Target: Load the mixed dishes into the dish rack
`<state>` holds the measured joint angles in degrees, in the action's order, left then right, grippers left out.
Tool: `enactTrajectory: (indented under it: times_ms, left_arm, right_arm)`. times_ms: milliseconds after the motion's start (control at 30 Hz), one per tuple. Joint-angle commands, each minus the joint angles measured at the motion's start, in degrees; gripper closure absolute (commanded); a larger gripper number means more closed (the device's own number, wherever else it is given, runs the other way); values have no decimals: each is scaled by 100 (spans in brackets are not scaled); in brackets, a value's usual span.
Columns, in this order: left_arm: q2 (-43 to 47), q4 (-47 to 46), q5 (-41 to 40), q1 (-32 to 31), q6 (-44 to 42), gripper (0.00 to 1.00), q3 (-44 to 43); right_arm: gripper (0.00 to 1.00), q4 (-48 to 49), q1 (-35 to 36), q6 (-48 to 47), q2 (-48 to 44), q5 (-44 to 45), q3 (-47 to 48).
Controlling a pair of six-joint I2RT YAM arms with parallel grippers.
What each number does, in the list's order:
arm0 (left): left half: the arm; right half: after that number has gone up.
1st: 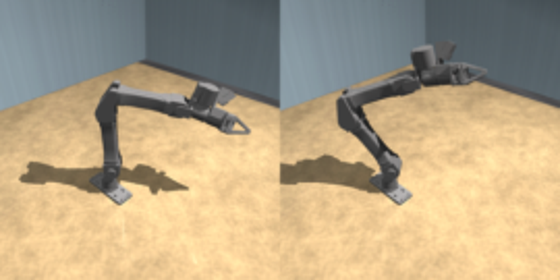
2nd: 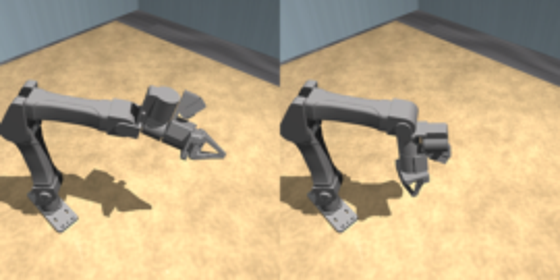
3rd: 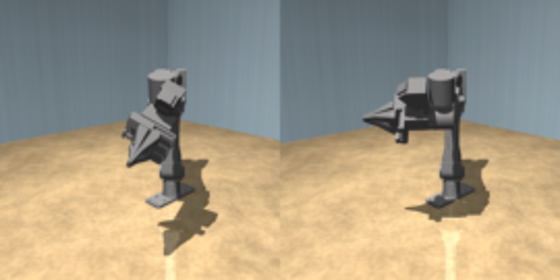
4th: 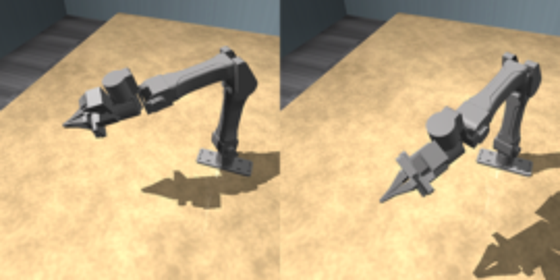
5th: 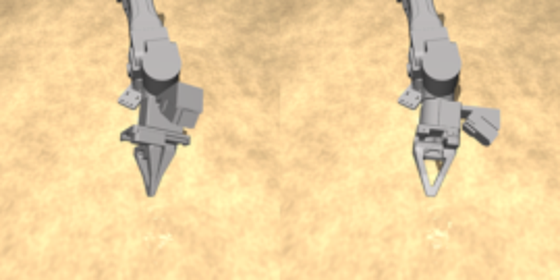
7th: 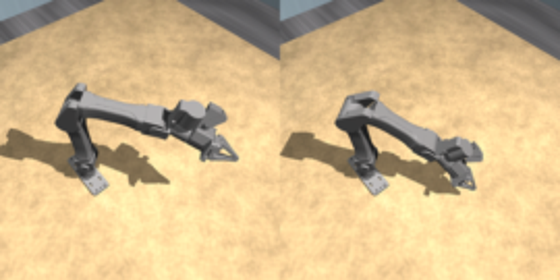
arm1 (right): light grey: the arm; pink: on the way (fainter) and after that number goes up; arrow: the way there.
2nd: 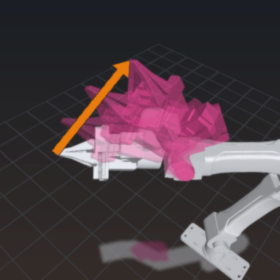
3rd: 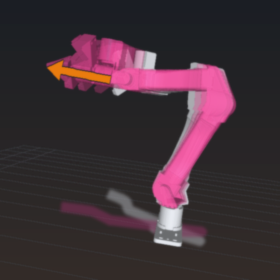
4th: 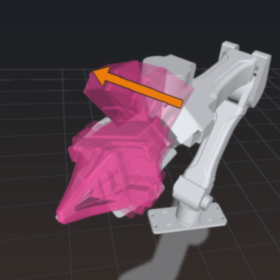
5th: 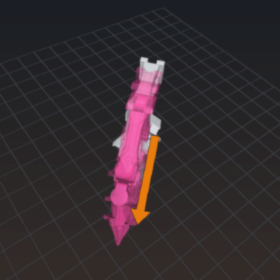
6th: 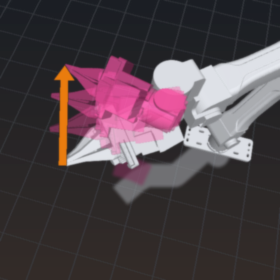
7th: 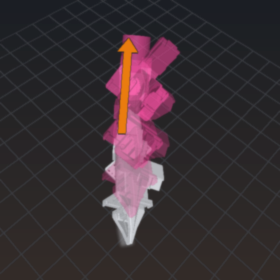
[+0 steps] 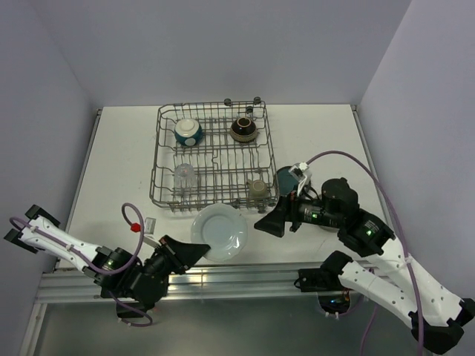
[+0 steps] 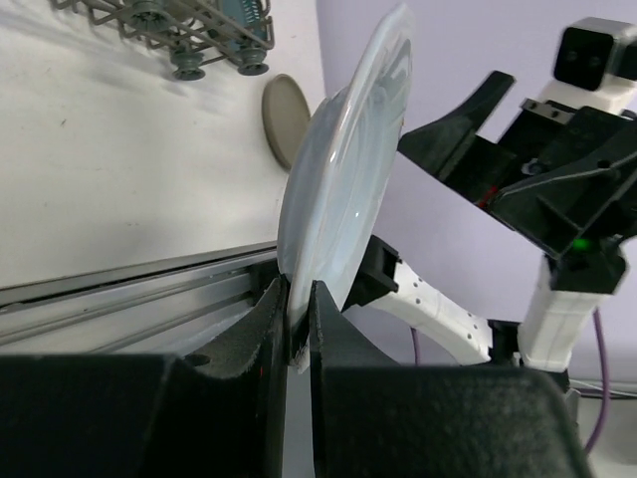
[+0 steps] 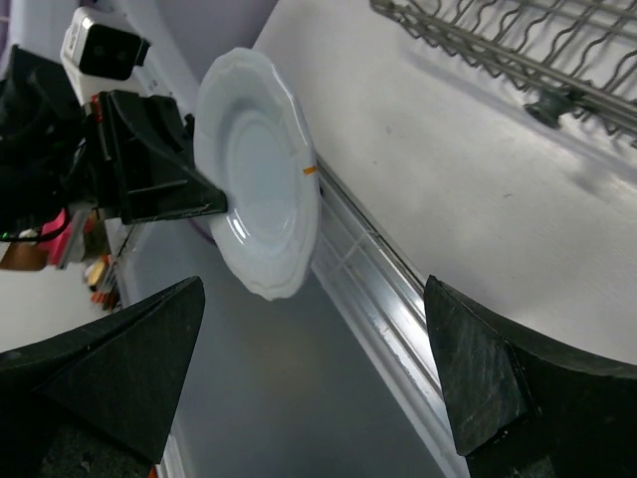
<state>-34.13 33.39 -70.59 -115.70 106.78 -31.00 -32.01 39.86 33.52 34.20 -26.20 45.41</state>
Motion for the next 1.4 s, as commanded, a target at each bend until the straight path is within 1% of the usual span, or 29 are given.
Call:
enactTrajectory:
  times_ms: [0, 67, 200, 300, 400, 467, 533, 567, 600, 633, 667, 700, 733, 767, 800, 833, 867, 900, 933, 967, 1000, 1033, 1133, 1200, 1233, 1267, 1300, 1333, 1367]
  left_arm:
    - [538, -1430, -438, -40, -912, 100, 357]
    - [784, -1545, -421, -49, -975, 100, 446]
    - [908, -1870, -368, -49, -1326, 100, 490]
    - [864, -2046, -368, -49, -1590, 100, 446]
    - [882, -2301, -351, -49, -1880, 100, 429]
    - [917, -2502, -324, -49, -2090, 100, 455]
    - [943, -2425, -333, -49, -2057, 100, 429]
    - [969, -2068, -359, -49, -1813, 100, 385]
    - [970, -1751, -377, -40, -1593, 100, 324]
    - [961, -1330, -438, -49, -938, 99, 132]
    - [865, -752, -499, -49, -374, 66, -27]
    - [768, 925, -552, -40, 458, 40, -185]
    - [646, 1803, -527, -40, 1232, 23, -509]
    - [331, 2612, -483, -40, 2684, 1, -677]
    - [128, 4099, -474, -40, 3386, 1, -818]
    - [-57, 4532, -421, -23, 3811, 1, -1150]
    - [-276, 4528, -473, 73, 3258, 1, -1327]
    - [-357, 4528, -421, 239, 3052, 1, -1442]
    - [-427, 4528, -377, 615, 2920, 1, -1652]
    - [-567, 4528, -299, 775, 2597, 1, -1750]
    - [-655, 4528, -306, 934, 2393, 1, -1856]
    - [-726, 4528, -341, 1118, 1991, 1, -2092]
    - [-1016, 4528, -464, 1365, 1540, 1, -2515]
    - [-1209, 4528, -543, 1523, 1127, 1, -2778]
    - [-1280, 4528, -579, 1576, 838, 1, -2849]
    - [-1376, 4528, -605, 1620, 705, 1, -2928]
    - [-1429, 4458, -710, 1656, 486, 1, -3051]
    - [-1465, 4327, -780, 1691, -195, 1, -3095]
    - [-1526, 3908, -816, 1700, -611, 1, -3139]
  right_arm:
    - [2, 1213, -13, 216, 218, -939, -234]
    - [4, 1634, -4, 409, 254, -1159, -401]
    - [7, 1733, 118, 401, 613, -1055, -384]
    - [9, 2022, 478, 463, 869, -932, -287]
    - [15, 2146, 890, 472, 1273, -642, -59]
    - [22, 2155, 1120, 463, 1650, -343, 186]
    - [52, 2234, 1427, 471, 1984, -124, 371]
    - [77, 2234, 1507, 480, 2081, 8, 564]
    - [99, 2199, 1568, 506, 2178, 140, 661]
    - [100, 2182, 1630, 550, 2353, 350, 845]
    - [100, 2129, 1648, 559, 2442, 491, 960]
    - [100, 1911, 1666, 559, 2521, 684, 1100]
    - [100, 1770, 1674, 568, 2687, 895, 1224]
    - [100, 1473, 1675, 568, 2776, 1349, 1495]
    - [100, 1330, 1675, 559, 2864, 1571, 1654]
    - [100, 1181, 1683, 551, 3056, 1756, 1803]
    - [100, 1049, 1666, 542, 3154, 1950, 2118]
    - [100, 778, 1657, 533, 3259, 2343, 2295]
    - [100, 636, 1640, 516, 3495, 2538, 2462]
    - [100, 521, 1613, 498, 3628, 2654, 2830]
    - [100, 303, 1613, 463, 3751, 3072, 3025]
    - [100, 205, 1587, 454, 4013, 3242, 3383]
    - [100, -225, 1438, 436, 4691, 3735, 3991]
    - [100, -690, 1315, 419, 5382, 3972, 4773]
    - [100, -867, 1262, 419, 5622, 4199, 5350]
    - [100, -1243, 1218, 419, 5885, 4323, 5651]
    - [100, -1412, 1148, 419, 6393, 4438, 5976]
    - [100, -1596, 1104, 410, 6650, 4639, 6641]
    - [100, -1963, 1068, 375, 6931, 4728, 6987]
